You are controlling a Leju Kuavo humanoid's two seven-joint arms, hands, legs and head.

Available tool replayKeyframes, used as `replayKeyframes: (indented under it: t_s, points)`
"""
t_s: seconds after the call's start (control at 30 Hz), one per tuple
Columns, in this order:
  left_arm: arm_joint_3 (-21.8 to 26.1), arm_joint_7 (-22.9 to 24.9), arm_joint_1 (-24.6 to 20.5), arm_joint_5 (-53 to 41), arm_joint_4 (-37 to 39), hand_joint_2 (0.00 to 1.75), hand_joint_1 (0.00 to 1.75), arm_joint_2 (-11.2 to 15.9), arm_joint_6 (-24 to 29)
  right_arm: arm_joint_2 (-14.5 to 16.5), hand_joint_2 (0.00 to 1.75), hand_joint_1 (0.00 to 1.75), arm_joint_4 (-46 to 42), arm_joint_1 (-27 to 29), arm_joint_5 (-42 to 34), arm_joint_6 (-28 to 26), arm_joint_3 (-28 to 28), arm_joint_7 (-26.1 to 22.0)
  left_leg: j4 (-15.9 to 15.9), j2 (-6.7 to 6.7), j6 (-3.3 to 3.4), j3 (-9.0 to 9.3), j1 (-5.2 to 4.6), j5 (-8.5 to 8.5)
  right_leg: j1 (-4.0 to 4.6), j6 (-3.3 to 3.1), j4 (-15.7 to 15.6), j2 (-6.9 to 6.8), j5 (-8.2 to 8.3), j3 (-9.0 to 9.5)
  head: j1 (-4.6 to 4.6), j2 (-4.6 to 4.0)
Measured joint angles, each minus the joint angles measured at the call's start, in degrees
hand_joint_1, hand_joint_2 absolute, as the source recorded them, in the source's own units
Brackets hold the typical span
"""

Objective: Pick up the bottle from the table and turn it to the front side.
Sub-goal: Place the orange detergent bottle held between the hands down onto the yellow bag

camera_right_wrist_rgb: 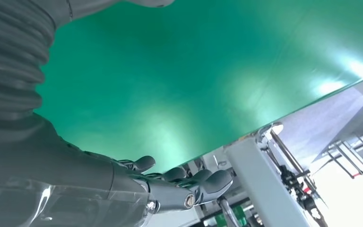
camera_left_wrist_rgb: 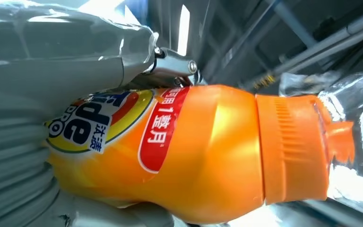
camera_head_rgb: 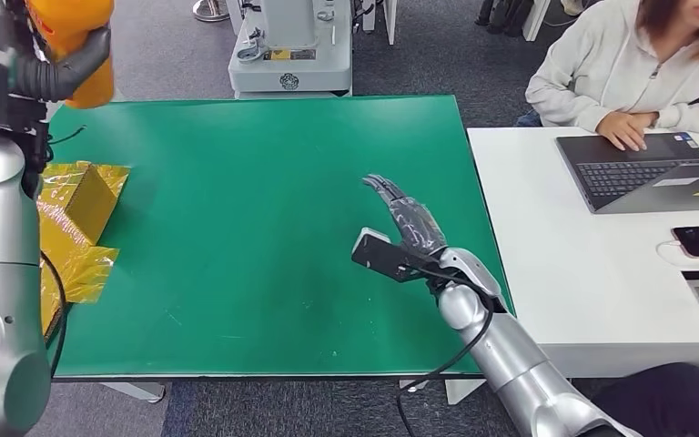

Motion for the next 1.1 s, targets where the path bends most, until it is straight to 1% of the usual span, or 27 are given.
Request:
replayKeyframes:
  t_s: [0.1, 0.17, 0.27, 0.33, 0.4, 0.5, 0.63, 0.7, 0.93, 1.1]
  points:
    - [-2.11, -0.11, -2.83, -11.67, 3.14, 1.75, 1.75, 2.07, 6.11, -0.62, 1.75, 0.0, -1.89, 1.17, 0.6, -0.61, 0.0, -0.03, 0.0, 0.0, -0.01, 0.0, 0.01, 0.01, 0.01, 0.0, 0.01, 0.0, 0.0, 0.01, 0.01, 0.0]
    - [-3.69, 1.17, -4.4, -20.13, 5.72, 1.75, 1.75, 3.48, 10.7, -0.82, 1.75, 0.0, -3.25, 2.13, 0.97, -0.84, 0.0, 0.1, -0.01, 0.05, -0.02, 0.01, 0.01, 0.01, 0.01, -0.01, 0.01, 0.04, 0.01, 0.02, 0.01, 0.0]
    - [-6.43, 4.56, -6.2, -32.85, 9.99, 1.75, 1.75, 6.14, 17.4, -1.0, 1.75, 0.0, -5.21, 3.81, 1.56, -1.04, -0.1, 0.4, -0.01, 0.22, -0.02, 0.02, 0.01, 0.01, 0.01, -0.03, 0.02, 0.21, 0.02, -0.03, -0.01, 0.0]
    - [-8.27, 7.25, -7.34, -40.15, 13.07, 1.75, 1.75, 7.87, 19.73, -1.11, 1.75, 0.0, -6.16, 4.67, 1.72, -1.09, -0.27, 0.5, -0.02, 0.23, -0.02, 0.01, 0.03, 0.01, 0.03, -0.04, 0.03, 0.23, 0.02, -0.06, 0.0, 0.0]
    - [-10.53, 10.58, -8.39, -47.92, 16.16, 1.75, 1.74, 9.43, 20.85, -1.18, 1.75, 0.0, -6.7, 5.15, 1.74, -1.03, -0.48, 0.51, -0.03, 0.22, -0.02, 0.01, 0.03, 0.01, 0.04, -0.04, 0.03, 0.22, 0.02, -0.07, 0.01, 0.0]
    - [-13.52, 13.51, -9.12, -54.35, 20.48, 1.75, 1.66, 11.3, 21.72, -1.36, 1.75, 0.0, -7.03, 5.64, 1.79, -0.95, -0.84, 0.44, -0.03, 0.23, -0.02, 0.01, 0.04, 0.01, 0.04, -0.04, 0.03, 0.24, 0.02, -0.07, 0.0, 0.0]
    - [-15.94, 16.26, -9.76, -59.01, 25.28, 1.75, 1.73, 12.49, 20.49, -1.46, 1.75, 0.0, -7.09, 6.15, 1.92, -1.04, -1.16, 0.3, -0.03, 0.22, -0.03, 0.0, 0.04, 0.01, 0.05, -0.04, 0.03, 0.22, 0.02, -0.06, 0.01, 0.0]
    - [-17.07, 17.26, -10.14, -60.9, 27.31, 1.75, 1.73, 12.9, 19.42, -1.47, 1.75, 0.0, -7.06, 6.39, 2.1, -1.23, -1.34, 0.25, -0.03, 0.22, -0.03, -0.01, 0.04, 0.01, 0.05, -0.04, 0.03, 0.22, 0.02, -0.06, 0.02, 0.01]
    - [-19.68, 17.92, -10.45, -63.84, 32.11, 1.75, 1.75, 14.56, 16.09, -1.66, 1.75, 0.0, -7.01, 7.9, 2.01, -1.97, -2.63, -0.19, -0.03, 0.21, -0.03, -0.04, 0.04, 0.01, 0.04, -0.04, 0.03, 0.21, 0.02, -0.07, 0.01, 0.0]
    - [-20.24, 16.88, -9.12, -65.06, 34.21, 1.75, 1.75, 16.04, 14.74, -1.94, 1.75, 0.0, -6.4, 8.47, 1.95, -2.11, -3.39, -0.68, -0.04, 0.21, -0.03, -0.06, 0.04, 0.01, 0.05, -0.05, 0.03, 0.21, 0.02, -0.1, 0.01, 0.0]
